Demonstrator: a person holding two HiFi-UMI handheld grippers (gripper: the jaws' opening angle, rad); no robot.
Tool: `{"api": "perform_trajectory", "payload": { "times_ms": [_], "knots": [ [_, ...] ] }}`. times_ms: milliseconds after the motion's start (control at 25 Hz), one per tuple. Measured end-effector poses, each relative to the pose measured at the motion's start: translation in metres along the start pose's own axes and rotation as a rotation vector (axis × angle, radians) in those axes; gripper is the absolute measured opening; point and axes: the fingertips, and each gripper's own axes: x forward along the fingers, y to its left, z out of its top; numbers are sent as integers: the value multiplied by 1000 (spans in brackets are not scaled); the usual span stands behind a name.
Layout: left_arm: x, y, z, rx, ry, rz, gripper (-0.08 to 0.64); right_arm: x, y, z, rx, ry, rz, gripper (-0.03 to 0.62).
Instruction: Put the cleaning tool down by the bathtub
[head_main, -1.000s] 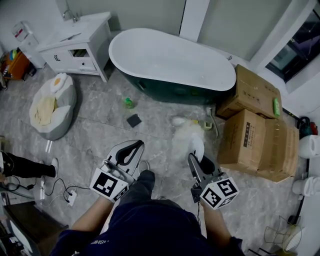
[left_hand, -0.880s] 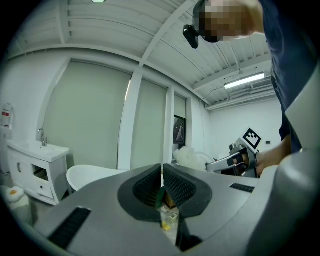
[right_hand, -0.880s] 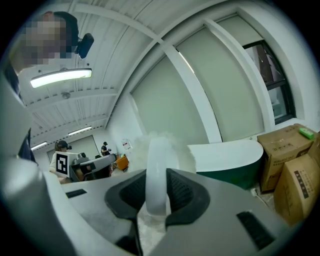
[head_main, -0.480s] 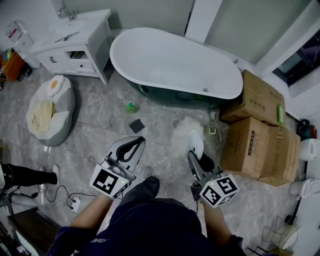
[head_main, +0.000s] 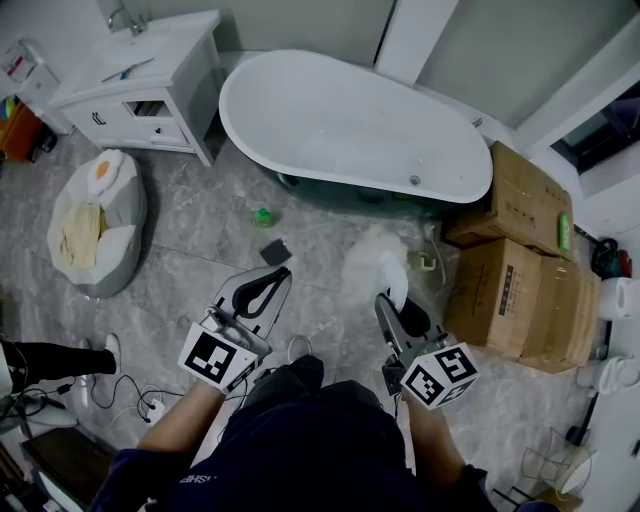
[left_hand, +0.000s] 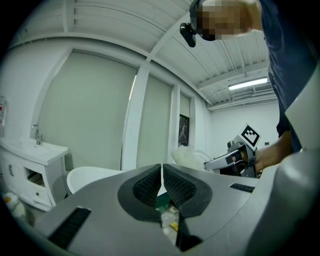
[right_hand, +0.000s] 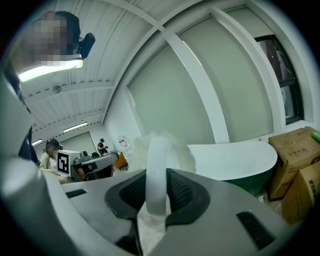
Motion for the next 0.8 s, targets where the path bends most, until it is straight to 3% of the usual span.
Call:
{"api": "perform_trajectory", "payload": {
  "times_ms": [360,800],
  "knots": [
    [4,21,4,-2,0,7,34,17,-9,10,10,1,-24,94],
    [13,42,-11,-25,27,78,34,49,-36,14,-1,37,-5,94]
  ]
}}
